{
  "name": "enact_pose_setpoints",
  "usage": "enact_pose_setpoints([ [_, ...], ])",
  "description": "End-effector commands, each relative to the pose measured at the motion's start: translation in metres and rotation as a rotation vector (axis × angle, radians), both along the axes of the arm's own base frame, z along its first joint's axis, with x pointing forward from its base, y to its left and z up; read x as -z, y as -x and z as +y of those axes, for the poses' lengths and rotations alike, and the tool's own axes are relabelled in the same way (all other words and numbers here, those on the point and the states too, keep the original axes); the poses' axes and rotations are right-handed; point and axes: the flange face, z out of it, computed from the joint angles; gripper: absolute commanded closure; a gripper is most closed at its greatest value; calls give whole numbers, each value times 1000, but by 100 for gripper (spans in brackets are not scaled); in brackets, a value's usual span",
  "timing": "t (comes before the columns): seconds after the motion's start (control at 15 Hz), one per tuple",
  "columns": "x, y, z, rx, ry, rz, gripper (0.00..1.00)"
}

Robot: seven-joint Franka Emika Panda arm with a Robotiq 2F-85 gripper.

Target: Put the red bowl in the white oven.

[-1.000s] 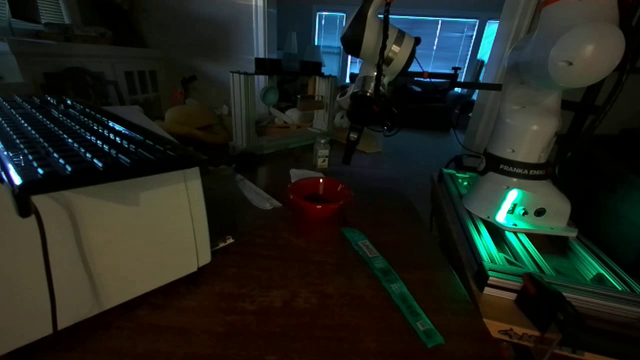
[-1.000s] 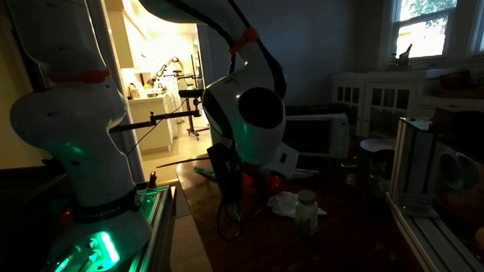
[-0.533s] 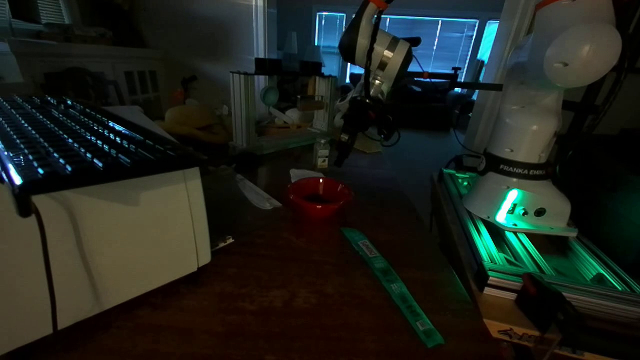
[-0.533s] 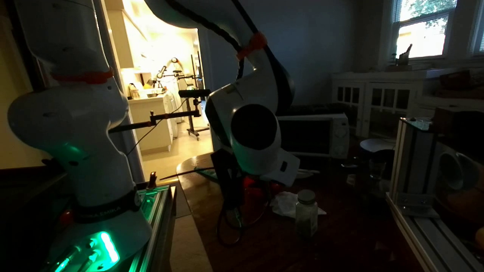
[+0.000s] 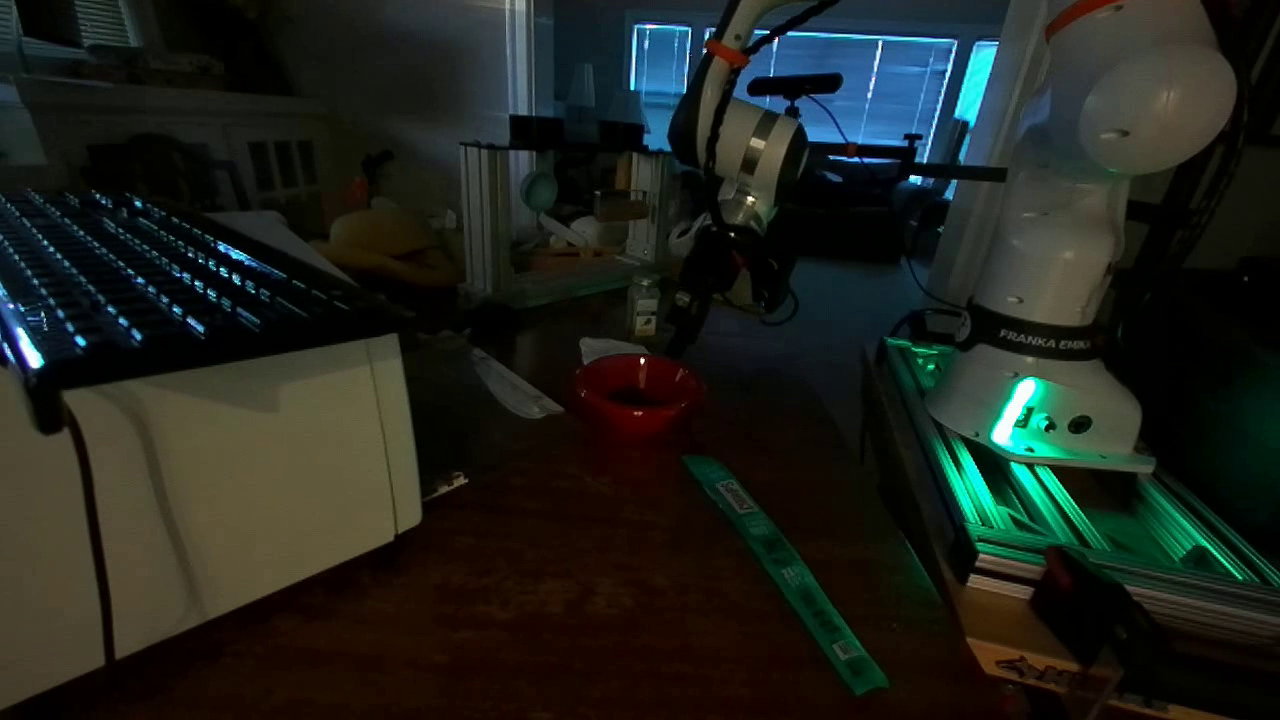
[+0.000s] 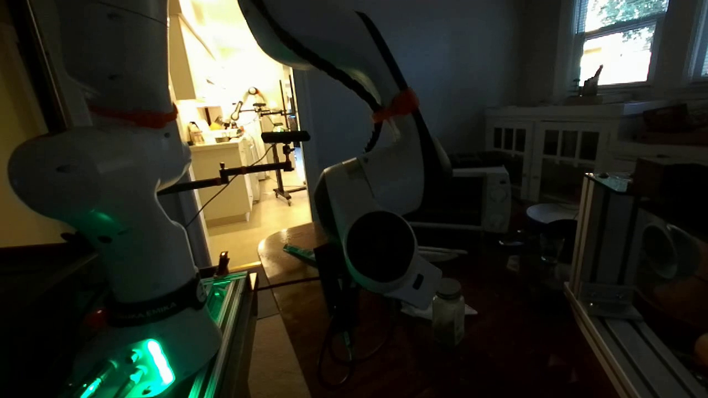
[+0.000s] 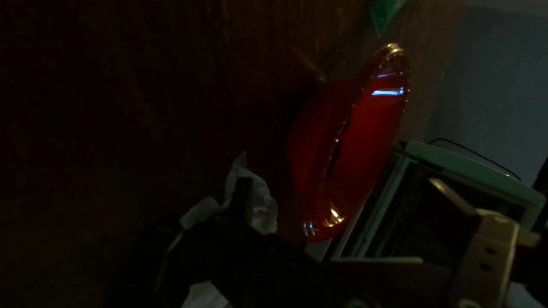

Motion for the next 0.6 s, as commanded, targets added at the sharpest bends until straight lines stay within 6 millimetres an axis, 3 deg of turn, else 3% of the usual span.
enact_pose_setpoints([
  [0.0,19,-10,1,2,-46,-7,8],
  [0.2,27,-16,2,12,-81,-10,24],
  [0.27,30,-17,2,17,-90,-10,20],
  [0.53,39,-19,2,42,-128,-9,23],
])
